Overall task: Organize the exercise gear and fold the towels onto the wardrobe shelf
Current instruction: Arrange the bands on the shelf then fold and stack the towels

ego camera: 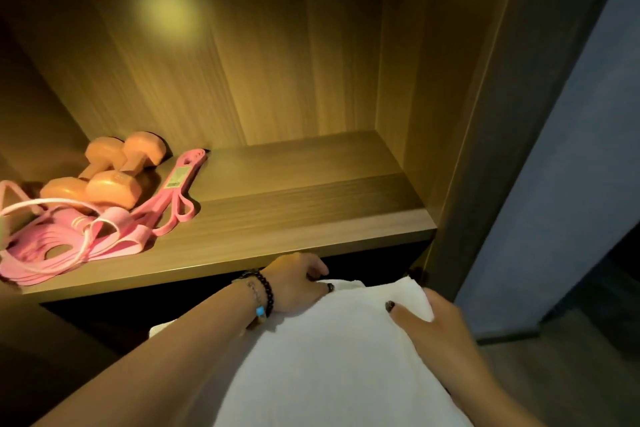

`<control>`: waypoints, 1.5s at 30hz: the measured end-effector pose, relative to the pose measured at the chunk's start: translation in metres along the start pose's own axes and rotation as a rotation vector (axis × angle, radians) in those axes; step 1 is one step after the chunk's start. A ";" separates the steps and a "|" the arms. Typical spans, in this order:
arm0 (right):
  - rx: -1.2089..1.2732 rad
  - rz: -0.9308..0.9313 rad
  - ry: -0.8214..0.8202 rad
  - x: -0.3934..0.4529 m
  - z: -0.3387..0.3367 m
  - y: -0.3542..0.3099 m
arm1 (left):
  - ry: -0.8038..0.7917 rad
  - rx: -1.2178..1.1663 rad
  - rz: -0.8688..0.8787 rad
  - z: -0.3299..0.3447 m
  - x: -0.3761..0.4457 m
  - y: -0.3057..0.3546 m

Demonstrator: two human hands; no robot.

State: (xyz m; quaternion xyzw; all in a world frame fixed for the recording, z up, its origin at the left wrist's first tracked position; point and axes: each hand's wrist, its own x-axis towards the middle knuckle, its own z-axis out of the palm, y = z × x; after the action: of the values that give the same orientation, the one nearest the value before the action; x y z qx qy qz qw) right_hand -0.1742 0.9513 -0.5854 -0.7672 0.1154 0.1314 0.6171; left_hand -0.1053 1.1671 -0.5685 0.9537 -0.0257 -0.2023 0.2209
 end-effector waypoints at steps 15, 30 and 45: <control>0.226 0.073 -0.064 0.004 -0.007 0.023 | -0.563 -0.489 -0.217 0.035 0.066 0.010; 0.161 -0.190 -0.112 -0.001 -0.001 0.023 | -0.437 -0.904 0.133 0.024 0.054 0.010; -0.051 -0.397 -0.030 -0.010 0.002 0.021 | 0.002 -0.809 0.299 0.026 0.025 0.016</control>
State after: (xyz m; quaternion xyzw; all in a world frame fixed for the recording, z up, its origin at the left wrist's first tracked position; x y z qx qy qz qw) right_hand -0.1914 0.9484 -0.6018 -0.7884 -0.0506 0.0215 0.6127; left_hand -0.0918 1.1386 -0.5923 0.7762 -0.0821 -0.1611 0.6040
